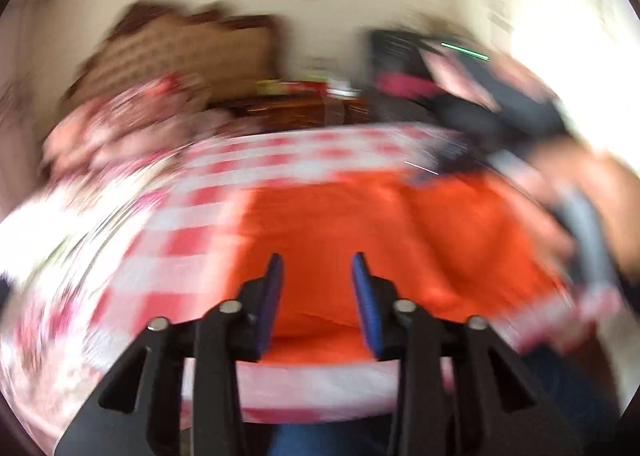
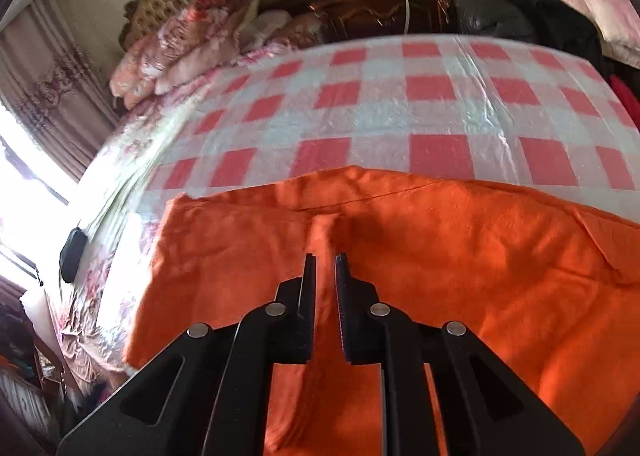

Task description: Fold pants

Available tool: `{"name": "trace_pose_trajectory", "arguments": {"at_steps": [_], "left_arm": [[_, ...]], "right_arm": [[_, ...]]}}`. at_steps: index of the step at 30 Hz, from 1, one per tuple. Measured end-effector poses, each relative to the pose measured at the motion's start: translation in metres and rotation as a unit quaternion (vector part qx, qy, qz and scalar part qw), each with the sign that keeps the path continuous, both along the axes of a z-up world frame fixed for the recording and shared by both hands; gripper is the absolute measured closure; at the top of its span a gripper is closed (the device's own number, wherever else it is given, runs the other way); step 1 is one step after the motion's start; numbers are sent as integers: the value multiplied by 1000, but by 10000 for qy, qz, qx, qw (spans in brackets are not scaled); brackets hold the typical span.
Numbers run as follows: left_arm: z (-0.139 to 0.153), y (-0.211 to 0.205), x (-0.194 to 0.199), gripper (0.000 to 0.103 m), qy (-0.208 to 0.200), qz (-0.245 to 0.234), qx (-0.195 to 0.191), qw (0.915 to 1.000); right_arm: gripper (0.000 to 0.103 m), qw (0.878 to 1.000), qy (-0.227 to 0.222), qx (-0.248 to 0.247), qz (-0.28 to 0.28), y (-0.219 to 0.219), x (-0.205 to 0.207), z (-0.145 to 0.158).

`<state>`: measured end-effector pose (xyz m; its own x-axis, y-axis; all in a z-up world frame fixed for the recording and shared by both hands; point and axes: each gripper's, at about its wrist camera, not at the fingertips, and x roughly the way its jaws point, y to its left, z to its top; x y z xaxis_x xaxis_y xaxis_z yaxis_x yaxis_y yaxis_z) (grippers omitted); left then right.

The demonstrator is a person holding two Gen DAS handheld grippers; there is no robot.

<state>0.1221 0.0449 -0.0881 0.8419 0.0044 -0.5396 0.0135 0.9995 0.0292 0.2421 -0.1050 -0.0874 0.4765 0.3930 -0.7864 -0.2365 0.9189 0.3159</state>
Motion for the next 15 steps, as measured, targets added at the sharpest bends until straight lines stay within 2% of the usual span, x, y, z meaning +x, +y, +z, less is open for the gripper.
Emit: {"name": "trace_pose_trajectory", "arguments": {"at_steps": [2,3,5,6,7,9,12,15], "left_arm": [[-6,29,17,67,210,326,-137,9992],[-12,38,29,67,436,293,-252,9983],[-23,51,45,73,847,246,-562,9945],[-29,57,50,82,987,276,-611,9929],[-36,60,52,85,1143,318,-663,9907],[-53,70,56,85,1541,351,-875,9835],[-49,69,53,86,1467,371,-612,9866],[-38,64,55,85,1160,324,-406,9919]], "right_arm": [[88,9994,-143,-152,262,19,-21,-2],[88,9988,-177,-290,361,30,-31,-7],[88,9973,-85,-563,456,44,-46,-22],[89,9966,-42,-665,485,45,-50,-27],[88,9953,-19,-826,501,49,-54,-32],[89,9934,-38,-1004,545,50,-59,-39],[89,9900,-166,-1242,649,55,-65,-40],[89,9870,-232,-1451,654,60,-68,-40]]}}
